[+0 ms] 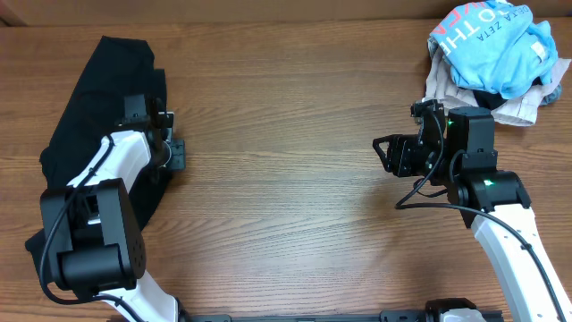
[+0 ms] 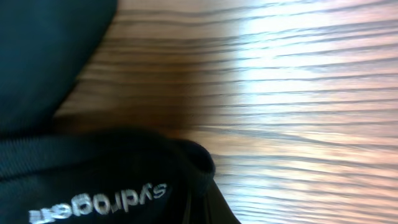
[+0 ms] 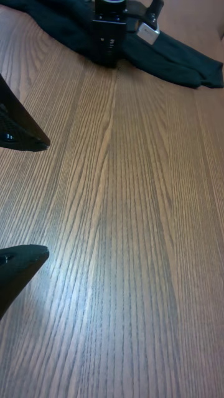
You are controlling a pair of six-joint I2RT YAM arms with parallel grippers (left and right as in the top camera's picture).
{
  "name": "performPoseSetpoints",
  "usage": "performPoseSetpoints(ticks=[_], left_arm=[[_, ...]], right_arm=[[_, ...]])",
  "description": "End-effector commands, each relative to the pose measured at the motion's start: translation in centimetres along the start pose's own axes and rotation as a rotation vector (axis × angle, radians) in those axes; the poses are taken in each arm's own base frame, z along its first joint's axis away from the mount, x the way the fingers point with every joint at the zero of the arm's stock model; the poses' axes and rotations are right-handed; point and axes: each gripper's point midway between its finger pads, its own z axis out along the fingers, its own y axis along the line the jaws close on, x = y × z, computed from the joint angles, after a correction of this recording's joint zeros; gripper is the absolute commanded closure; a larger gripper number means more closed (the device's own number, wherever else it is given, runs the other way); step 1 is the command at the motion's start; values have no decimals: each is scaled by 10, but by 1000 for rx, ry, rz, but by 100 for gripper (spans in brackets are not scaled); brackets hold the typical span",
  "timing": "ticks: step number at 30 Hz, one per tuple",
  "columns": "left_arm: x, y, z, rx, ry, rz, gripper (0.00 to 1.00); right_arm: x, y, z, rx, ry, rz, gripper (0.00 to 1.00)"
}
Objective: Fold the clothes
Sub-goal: 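Reach the left gripper to the black t-shirt and grasp its edge, then lift the t-shirt with the left gripper toward the right gripper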
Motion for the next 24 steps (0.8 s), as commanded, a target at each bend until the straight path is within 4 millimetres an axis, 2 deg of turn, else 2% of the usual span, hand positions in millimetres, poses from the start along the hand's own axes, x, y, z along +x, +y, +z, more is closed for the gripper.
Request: performPoseSetpoints(ticks=[1,6,8,10,13,17,19,21,24], left_arm=[[-29,-40,-14,214,-58,-17,96],[-83,-101,-69,438,-192,78,96],[-106,-131,-101,549,-269,141,96],[-128,-169,-144,695,-374,231,96],[-150,-205,-199,819,-505,340,96],[-172,-234,-262,857,-635,404,96],[-177,-244,-289,869,-691,441,96],[-183,-254,-326,886,-767,479,96],[-185,-264,-365,907,-843,511,96]], right_arm=[[-14,2,-6,-2,-40,-12,49],[-15,3,-6,-4,-42,-13,50],[-15,3,-6,-5,-42,-5,50],[-15,3,-6,-4,-43,20,49],[-15,2,-7,-6,-43,41,49],[-15,6,-7,-30,-39,40,49],[-15,6,-7,-30,-38,40,48],[-15,6,-7,-29,-38,39,48],[-15,6,-7,-29,-39,36,48]])
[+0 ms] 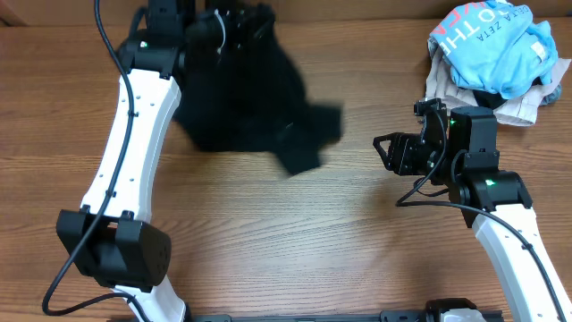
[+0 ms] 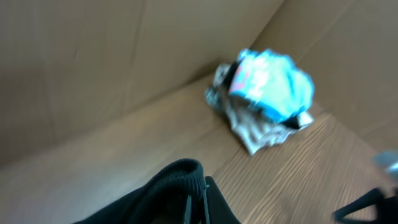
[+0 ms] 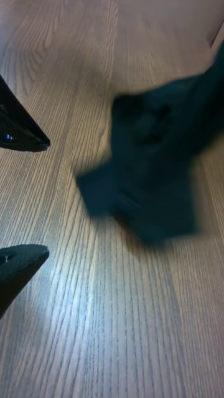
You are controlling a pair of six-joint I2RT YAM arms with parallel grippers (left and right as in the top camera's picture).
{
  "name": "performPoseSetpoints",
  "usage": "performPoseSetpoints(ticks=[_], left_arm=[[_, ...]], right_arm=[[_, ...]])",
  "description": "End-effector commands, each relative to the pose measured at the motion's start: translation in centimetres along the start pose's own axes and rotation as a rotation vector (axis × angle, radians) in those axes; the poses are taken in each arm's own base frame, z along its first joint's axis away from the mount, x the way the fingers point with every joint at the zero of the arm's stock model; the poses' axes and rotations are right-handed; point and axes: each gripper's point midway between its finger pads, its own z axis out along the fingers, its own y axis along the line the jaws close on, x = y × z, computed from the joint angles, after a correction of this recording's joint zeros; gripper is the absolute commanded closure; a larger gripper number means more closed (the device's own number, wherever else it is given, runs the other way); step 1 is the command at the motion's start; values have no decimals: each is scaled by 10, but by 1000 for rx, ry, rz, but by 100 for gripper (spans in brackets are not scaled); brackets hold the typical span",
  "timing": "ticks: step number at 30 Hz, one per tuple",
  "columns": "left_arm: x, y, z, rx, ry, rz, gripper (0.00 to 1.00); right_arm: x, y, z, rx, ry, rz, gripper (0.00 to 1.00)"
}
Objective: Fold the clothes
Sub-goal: 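Lift the t-shirt with the left gripper toward the right gripper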
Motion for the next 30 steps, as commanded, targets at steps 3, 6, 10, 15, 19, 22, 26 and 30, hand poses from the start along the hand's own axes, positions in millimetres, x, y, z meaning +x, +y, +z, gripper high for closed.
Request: performPoseSetpoints(ticks=[3,6,10,15,19,22,26,30], left_arm=[[-63,-54,-19,91,-127,106,96],[-71,-68,-20,110,-142,129,96],[-53,-68,-10,80,-74,83,96],[-30,-71,3,18,10,73,96],[-56,-85,0,34,-80,125,96],[-90,-98,-14,48,-182,136,96],[-128,-122,-40,73,-293,165,96],[-166,-158,-79,111,-409,239,96]], right_arm=[[-13,6,-6,-14,-32,-17,41],[-14,7,-6,-17,-39,-38,38],[-21,8,-6,-22,-65,-51,37],[-22,8,-6,-22,-68,-52,37],[-16,8,-6,-20,-47,-38,37],[-12,13,-4,-29,-33,-46,37],[-14,24,-1,-53,-42,-43,37],[-23,32,-1,-82,-77,-50,37]])
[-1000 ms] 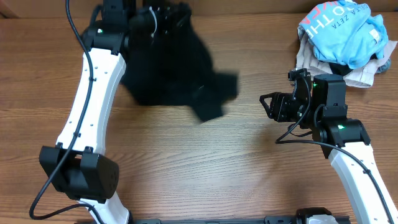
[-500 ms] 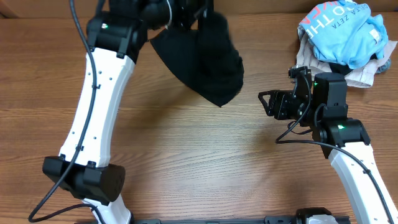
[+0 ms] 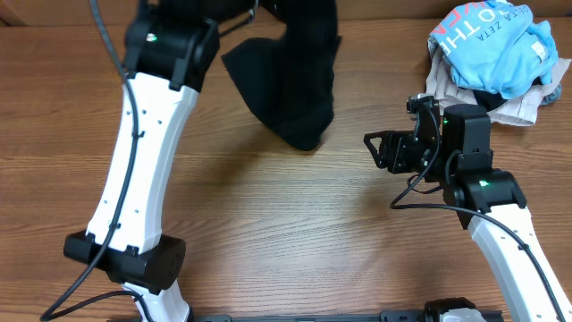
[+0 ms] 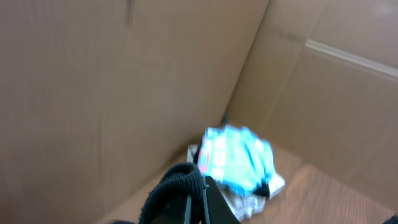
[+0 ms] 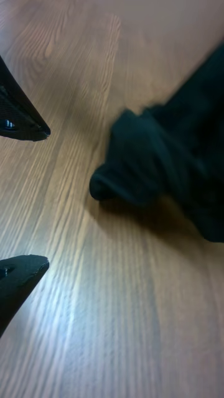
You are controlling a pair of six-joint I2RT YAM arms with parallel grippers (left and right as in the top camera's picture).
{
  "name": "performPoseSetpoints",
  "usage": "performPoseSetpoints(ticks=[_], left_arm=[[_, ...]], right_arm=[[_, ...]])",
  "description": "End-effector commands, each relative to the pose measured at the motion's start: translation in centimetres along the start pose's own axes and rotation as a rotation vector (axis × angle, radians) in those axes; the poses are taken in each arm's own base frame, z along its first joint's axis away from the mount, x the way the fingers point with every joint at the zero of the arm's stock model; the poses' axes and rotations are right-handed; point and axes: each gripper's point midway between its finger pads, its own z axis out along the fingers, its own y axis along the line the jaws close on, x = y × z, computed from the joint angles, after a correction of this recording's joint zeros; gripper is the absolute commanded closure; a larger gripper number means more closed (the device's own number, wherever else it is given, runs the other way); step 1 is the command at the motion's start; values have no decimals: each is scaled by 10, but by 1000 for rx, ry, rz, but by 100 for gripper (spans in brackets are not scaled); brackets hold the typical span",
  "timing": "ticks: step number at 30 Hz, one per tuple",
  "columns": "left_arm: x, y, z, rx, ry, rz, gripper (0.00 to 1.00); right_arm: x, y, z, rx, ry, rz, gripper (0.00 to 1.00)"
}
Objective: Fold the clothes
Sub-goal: 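Lift the t-shirt with the left gripper toward the right gripper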
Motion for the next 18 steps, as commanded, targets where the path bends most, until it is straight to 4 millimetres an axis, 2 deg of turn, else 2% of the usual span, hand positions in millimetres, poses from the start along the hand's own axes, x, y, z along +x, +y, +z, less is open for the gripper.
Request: performPoseSetpoints(ticks=[1,4,7,11,13,18], left_arm=[[-74,-46,-37,57,-174,92,96],[-108,-67,-62,67,-261,156,96],[-126,-80,-79,72,-312,205,96],[-125,-80,-81,54,-303,244,96],[-117,-66,-78,-15,-268,223,96],[-108,-52,-76,-86,-230,228,96]], right_arm=[[-18,15,-5,-48,-49,-9,37],[-24,22,-6,-81,-70,-12,37],[-30,32,-9,-129,-88,-25,37],[-39,46,-16,-187,-102,-45,37],[-44,57,-22,-234,-107,-64,37],[-46,73,-30,-305,-110,-109,37]])
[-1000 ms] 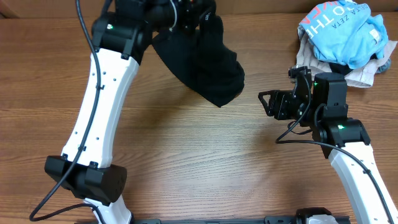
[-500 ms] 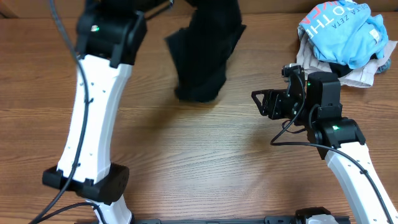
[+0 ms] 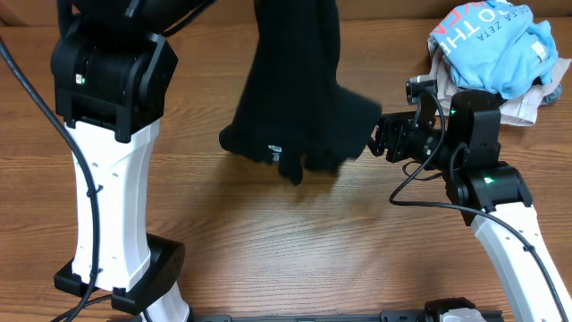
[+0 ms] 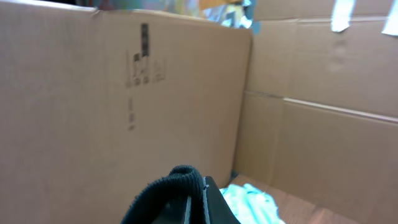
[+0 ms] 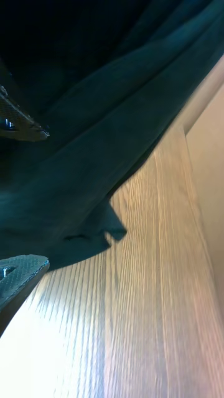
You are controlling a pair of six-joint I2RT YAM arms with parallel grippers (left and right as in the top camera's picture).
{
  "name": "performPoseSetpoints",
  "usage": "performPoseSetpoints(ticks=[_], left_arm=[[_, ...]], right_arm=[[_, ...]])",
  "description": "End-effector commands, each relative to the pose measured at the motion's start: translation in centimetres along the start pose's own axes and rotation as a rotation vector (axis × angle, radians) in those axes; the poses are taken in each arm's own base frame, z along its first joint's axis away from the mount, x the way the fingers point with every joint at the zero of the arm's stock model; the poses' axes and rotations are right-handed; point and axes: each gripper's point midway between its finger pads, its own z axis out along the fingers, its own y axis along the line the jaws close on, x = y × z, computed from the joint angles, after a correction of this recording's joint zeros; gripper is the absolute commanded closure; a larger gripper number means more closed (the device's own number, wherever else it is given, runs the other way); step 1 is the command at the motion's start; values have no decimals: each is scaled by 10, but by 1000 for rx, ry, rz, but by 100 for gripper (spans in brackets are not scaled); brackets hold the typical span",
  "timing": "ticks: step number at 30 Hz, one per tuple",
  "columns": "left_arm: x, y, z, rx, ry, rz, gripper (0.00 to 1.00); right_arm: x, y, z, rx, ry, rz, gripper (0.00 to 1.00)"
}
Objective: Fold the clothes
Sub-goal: 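Lift the t-shirt with the left gripper toward the right gripper, then grasp the hanging t-shirt hem with the right gripper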
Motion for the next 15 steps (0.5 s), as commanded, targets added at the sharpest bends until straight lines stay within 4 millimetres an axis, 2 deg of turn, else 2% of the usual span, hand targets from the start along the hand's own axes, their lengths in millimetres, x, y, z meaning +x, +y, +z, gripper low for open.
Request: performPoseSetpoints(ticks=[1,5,8,11,15], left_arm=[[-8,8,-4,-74,-17,64,96],[-2,19,-5,-139,7,61,96],[3,20,-5,-141,25,63,96],[6,20,-5,-141,38,55,96],[3,12,-7,-103,33,57,96]], right_arm=[[-11,28,-9,-105,-16,-67,37],[-10,40,-12,-168,-10,-109,37],[-8,42,-12,-178,-4,-125,38],[-7,39,-10,-152,-1,-122,38],[2,22,0,-37,24,-129,38]])
